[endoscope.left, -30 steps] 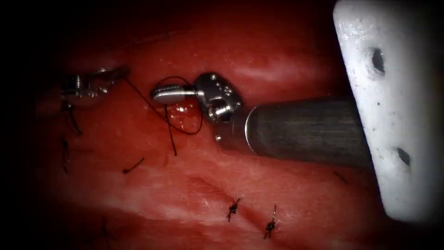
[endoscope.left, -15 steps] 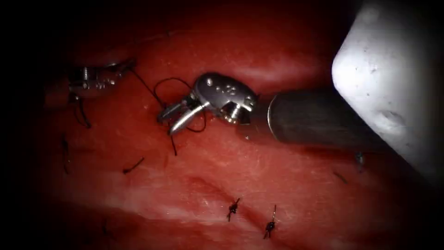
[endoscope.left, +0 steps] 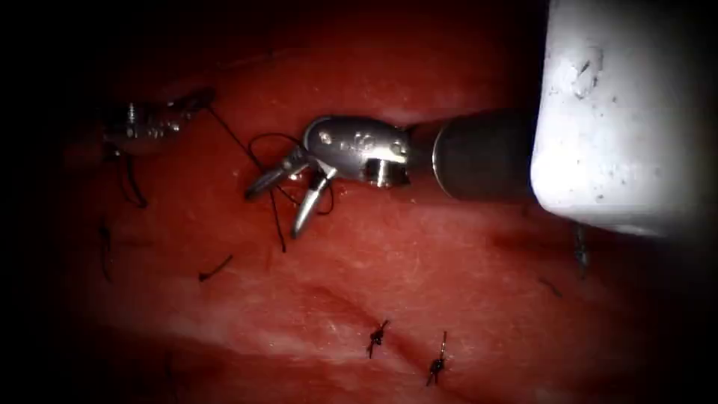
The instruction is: Wound Closure
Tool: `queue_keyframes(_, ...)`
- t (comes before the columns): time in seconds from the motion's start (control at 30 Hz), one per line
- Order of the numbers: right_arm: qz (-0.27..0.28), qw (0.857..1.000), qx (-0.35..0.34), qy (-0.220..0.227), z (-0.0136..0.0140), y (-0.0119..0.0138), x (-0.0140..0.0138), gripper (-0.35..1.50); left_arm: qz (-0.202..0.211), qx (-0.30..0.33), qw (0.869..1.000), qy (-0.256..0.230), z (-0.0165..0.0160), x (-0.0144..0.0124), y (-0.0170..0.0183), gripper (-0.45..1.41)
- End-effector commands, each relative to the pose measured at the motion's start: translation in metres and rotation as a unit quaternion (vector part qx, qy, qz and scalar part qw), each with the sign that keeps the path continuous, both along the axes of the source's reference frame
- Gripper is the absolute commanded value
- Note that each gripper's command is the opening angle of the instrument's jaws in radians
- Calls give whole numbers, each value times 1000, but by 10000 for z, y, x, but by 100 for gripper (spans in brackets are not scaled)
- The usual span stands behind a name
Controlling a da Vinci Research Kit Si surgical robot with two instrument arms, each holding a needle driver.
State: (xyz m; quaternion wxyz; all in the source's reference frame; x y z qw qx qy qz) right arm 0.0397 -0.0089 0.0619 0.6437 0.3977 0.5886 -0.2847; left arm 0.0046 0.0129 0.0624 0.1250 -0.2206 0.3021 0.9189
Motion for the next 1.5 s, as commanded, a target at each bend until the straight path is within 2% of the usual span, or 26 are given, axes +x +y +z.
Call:
queue_keyframes(0.03,-6,1000,-14,4,7,-5,7,94,0,0,1000,-1,5,-4,2,-45)
queue_keyframes(0.2,-24,998,-53,6,9,-10,10,83,3,-1,1000,0,3,-2,2,-45)
queue_keyframes(0.57,-44,995,-93,-6,28,-35,17,83,4,-1,1000,0,1,0,-1,-45)
queue_keyframes(0.77,-35,994,-107,-3,34,-31,21,63,3,0,1000,0,-2,2,-5,-45)
queue_keyframes(0.8,-35,994,-107,-3,34,-31,22,51,3,0,1000,1,-2,2,-5,-45)
queue_keyframes(0.83,-35,993,-114,1,34,-29,26,-35,4,0,1000,1,-3,2,-6,-45)
queue_keyframes(1.13,-31,994,-104,4,31,-16,31,-35,3,-1,1000,2,-19,10,-25,-45)
queue_keyframes(1.43,0,996,-89,14,31,-9,30,-35,8,-5,1000,3,-54,29,-74,-45)
queue_keyframes(1.5,7,996,-84,14,30,-6,29,-35,11,-8,1000,0,-68,32,-94,-45)
